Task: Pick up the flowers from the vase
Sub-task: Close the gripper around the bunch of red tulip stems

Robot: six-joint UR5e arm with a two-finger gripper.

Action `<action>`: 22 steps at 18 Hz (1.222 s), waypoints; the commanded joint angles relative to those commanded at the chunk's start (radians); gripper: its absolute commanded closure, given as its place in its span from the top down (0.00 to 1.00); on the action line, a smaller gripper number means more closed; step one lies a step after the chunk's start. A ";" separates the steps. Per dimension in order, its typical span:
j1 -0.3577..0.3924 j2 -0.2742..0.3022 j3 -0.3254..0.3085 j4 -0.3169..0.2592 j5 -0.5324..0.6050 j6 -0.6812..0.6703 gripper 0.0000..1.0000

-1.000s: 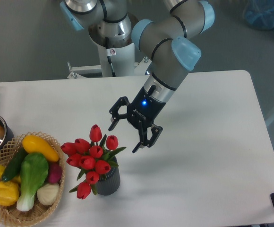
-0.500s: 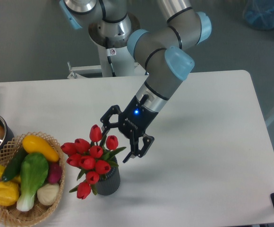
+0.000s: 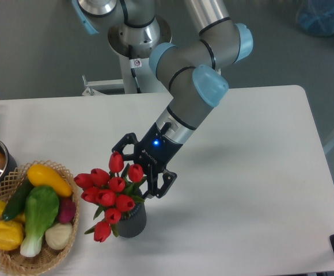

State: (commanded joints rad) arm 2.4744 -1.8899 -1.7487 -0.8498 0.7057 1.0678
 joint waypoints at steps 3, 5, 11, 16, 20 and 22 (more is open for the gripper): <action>-0.003 -0.011 0.000 0.005 -0.002 -0.002 1.00; -0.003 -0.008 0.005 0.009 -0.006 0.000 1.00; -0.020 -0.008 0.006 0.012 -0.011 0.003 1.00; -0.022 -0.008 0.006 0.012 -0.011 0.004 1.00; -0.022 -0.008 0.006 0.012 -0.008 0.004 0.81; -0.020 -0.008 0.008 0.012 -0.009 0.004 0.76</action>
State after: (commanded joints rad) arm 2.4544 -1.8975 -1.7411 -0.8376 0.6964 1.0723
